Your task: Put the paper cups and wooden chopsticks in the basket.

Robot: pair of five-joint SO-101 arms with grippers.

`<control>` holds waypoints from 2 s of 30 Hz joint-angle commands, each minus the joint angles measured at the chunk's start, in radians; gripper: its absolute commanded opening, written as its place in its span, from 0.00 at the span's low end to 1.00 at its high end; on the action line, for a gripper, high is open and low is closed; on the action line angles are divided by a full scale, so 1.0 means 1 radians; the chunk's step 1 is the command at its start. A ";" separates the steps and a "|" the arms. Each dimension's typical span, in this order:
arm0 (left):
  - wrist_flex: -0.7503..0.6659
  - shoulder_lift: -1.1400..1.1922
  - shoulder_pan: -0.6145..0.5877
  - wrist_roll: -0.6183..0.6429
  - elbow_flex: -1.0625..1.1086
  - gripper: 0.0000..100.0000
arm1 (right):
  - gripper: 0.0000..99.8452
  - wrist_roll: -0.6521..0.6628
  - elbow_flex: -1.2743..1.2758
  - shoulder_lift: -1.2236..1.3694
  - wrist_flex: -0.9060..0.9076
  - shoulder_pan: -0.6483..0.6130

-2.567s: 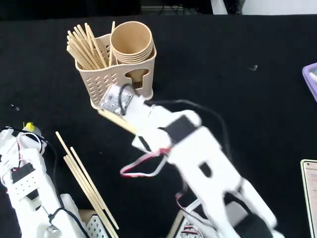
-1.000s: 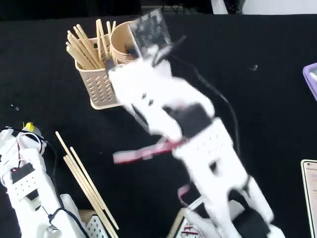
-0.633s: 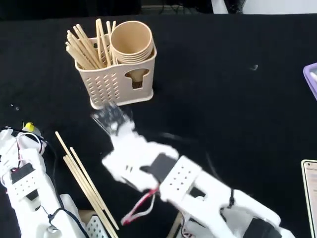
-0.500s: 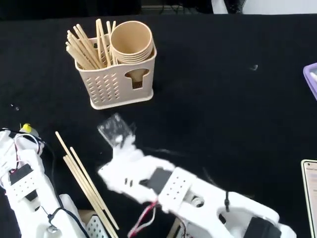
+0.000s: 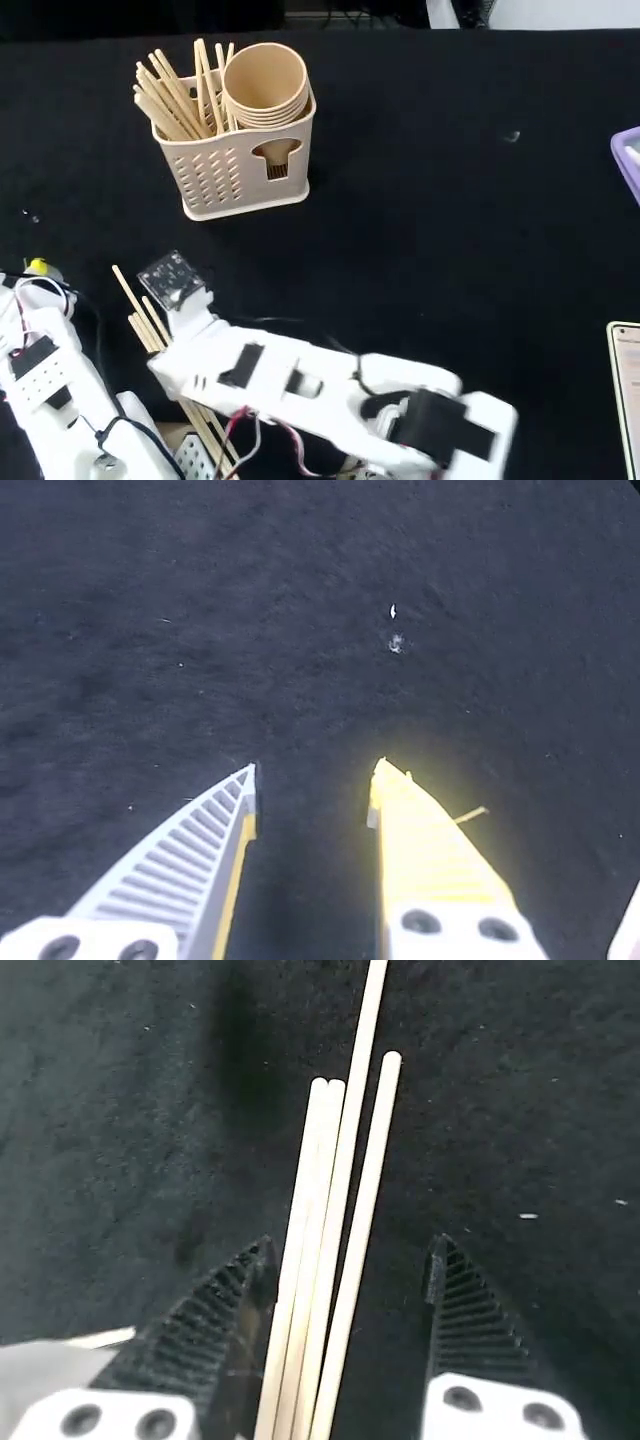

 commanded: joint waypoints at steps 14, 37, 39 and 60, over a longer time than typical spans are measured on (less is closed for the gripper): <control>-0.015 -0.009 -0.019 0.012 -0.081 0.19 | 0.24 0.103 -0.165 0.077 0.104 -0.025; 0.176 -0.008 -0.237 0.075 -0.245 0.19 | 0.12 0.135 -0.464 0.306 0.427 -0.017; 0.176 -0.008 -0.237 0.075 -0.246 0.19 | 0.15 0.161 -0.506 0.337 0.473 -0.012; 0.176 -0.009 -0.240 0.075 -0.248 0.19 | 0.01 0.193 -0.832 0.567 0.806 0.034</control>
